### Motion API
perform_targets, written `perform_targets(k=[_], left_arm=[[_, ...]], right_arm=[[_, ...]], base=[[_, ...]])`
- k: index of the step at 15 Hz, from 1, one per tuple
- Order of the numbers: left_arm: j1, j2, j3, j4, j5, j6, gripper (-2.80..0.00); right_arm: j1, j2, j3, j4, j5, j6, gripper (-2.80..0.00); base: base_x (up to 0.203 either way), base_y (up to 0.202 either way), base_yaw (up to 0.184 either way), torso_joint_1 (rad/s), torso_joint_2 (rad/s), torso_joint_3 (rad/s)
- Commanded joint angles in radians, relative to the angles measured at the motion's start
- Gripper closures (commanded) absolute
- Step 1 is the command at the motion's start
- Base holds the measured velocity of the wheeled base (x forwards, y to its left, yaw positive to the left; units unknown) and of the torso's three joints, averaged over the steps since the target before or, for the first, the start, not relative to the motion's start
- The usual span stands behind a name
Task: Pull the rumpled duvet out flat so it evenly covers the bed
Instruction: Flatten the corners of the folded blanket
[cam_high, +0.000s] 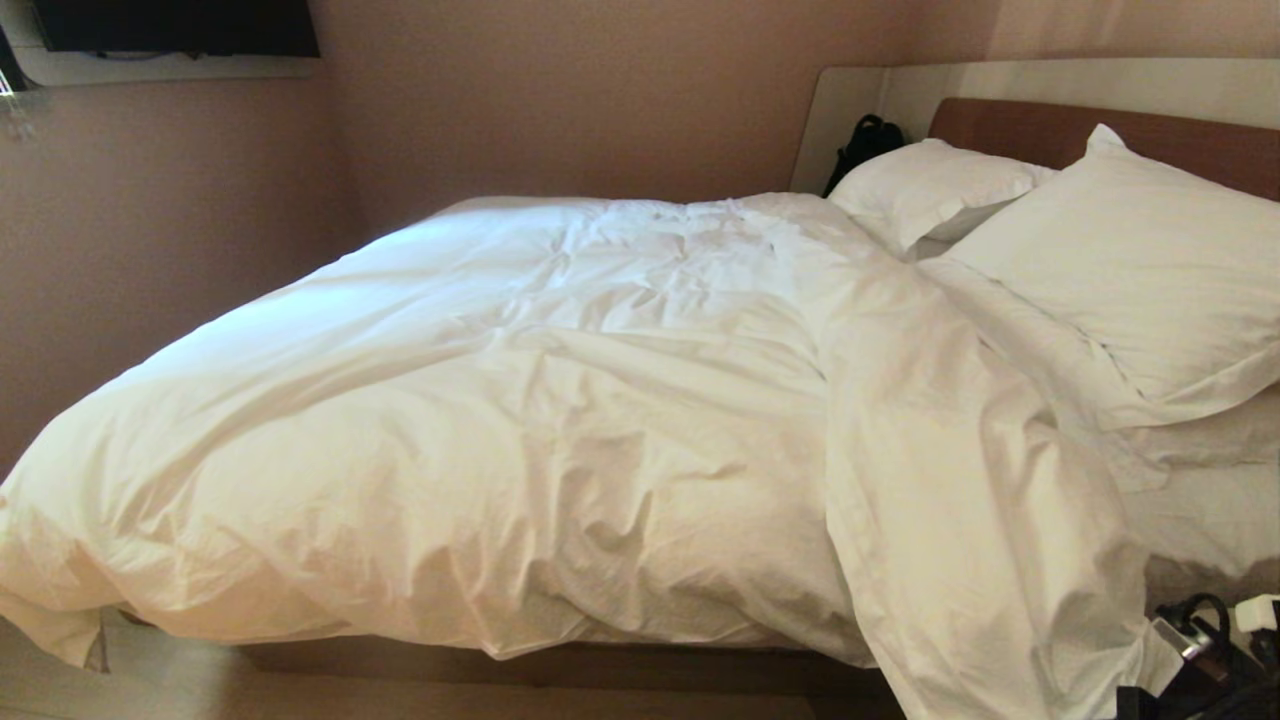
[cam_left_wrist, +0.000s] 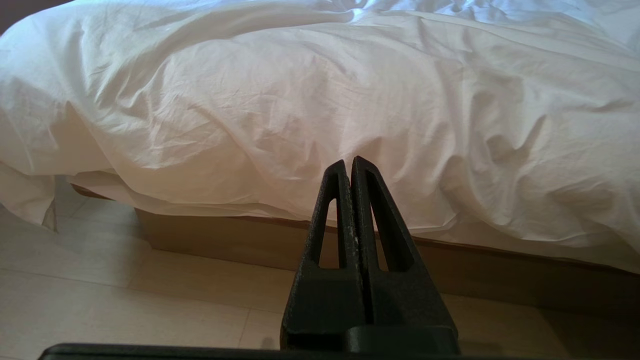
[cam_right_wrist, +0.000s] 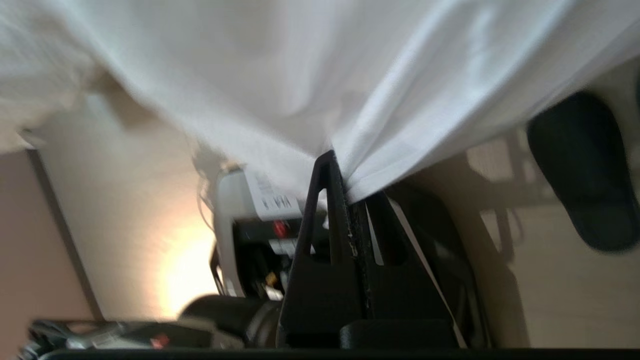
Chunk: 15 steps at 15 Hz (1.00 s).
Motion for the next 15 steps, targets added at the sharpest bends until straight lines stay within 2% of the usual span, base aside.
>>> perform_targets(k=[1, 5, 7, 11, 12, 15], left_arm=[[0.000, 0.000, 0.000, 0.000, 0.001, 0.000, 0.00], [0.000, 0.000, 0.000, 0.000, 0.001, 0.000, 0.00], [0.000, 0.000, 0.000, 0.000, 0.001, 0.000, 0.00], [0.000, 0.000, 0.000, 0.000, 0.001, -0.002, 0.00], [0.000, 0.000, 0.000, 0.000, 0.001, 0.000, 0.00], [0.000, 0.000, 0.000, 0.000, 0.001, -0.001, 0.00]], right_arm=[[0.016, -0.058, 0.050, -0.003, -0.028, -0.031, 0.00], [0.087, -0.166, 0.092, 0.066, -0.092, -0.032, 0.00], [0.154, -0.203, 0.092, 0.121, -0.128, -0.033, 0.00], [0.320, -0.213, 0.092, 0.217, -0.300, -0.027, 0.00], [0.340, -0.223, 0.092, 0.232, -0.330, -0.022, 0.00], [0.340, -0.285, 0.084, 0.227, -0.332, -0.009, 0.00]], base=[[0.000, 0.000, 0.000, 0.000, 0.00, 0.000], [0.000, 0.000, 0.000, 0.000, 0.00, 0.000], [0.000, 0.000, 0.000, 0.000, 0.00, 0.000], [0.000, 0.000, 0.000, 0.000, 0.00, 0.000], [0.000, 0.000, 0.000, 0.000, 0.00, 0.000], [0.000, 0.000, 0.000, 0.000, 0.00, 0.000]])
